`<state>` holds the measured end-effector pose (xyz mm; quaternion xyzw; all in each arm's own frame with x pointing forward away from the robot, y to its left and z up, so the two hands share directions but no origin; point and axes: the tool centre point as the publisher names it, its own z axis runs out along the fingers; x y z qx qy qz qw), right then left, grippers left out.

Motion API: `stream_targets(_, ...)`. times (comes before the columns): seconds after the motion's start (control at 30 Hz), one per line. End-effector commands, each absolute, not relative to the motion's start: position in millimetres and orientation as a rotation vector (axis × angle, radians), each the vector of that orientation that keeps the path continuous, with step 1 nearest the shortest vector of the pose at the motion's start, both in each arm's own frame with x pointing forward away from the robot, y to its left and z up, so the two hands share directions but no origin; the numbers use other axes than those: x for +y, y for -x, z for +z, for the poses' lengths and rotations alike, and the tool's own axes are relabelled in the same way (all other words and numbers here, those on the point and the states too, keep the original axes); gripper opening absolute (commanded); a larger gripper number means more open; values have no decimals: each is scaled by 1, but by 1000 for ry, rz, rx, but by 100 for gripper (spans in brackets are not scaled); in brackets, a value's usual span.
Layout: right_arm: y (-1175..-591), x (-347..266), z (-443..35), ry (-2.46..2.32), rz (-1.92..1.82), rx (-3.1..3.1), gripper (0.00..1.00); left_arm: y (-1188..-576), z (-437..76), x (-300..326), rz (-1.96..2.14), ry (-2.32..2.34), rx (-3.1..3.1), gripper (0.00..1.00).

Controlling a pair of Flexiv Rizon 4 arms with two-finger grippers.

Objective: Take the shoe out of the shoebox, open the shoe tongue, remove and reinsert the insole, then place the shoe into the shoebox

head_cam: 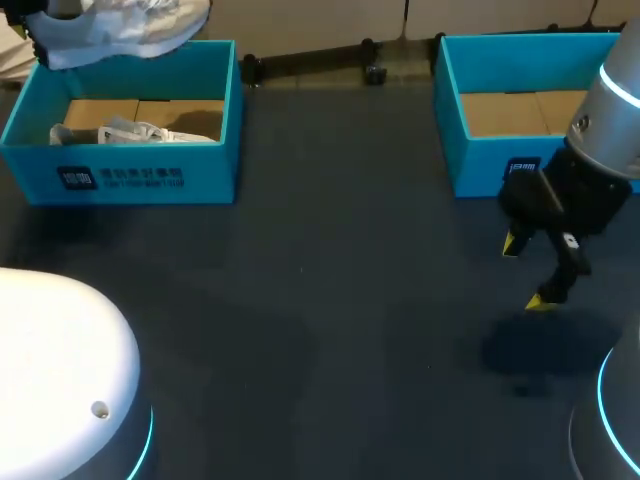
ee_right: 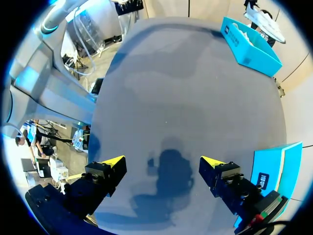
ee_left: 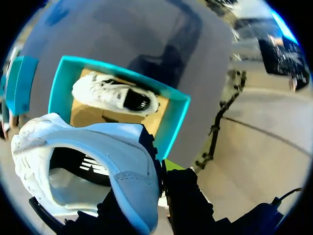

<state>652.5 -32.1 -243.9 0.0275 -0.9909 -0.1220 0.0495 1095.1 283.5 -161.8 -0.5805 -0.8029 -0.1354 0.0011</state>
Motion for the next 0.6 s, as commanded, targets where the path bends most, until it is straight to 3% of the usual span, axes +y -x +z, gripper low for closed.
stream_targets(0.03, -653, -31, -245, -83, -367, -3019, 100, -1101, -163, 301, -269, 2155, -2265, 0)
stream_targets(0.6, -653, -31, -245, -83, -367, -3019, 100, -1111, -184, 297, -343, 2117, -2284, 0)
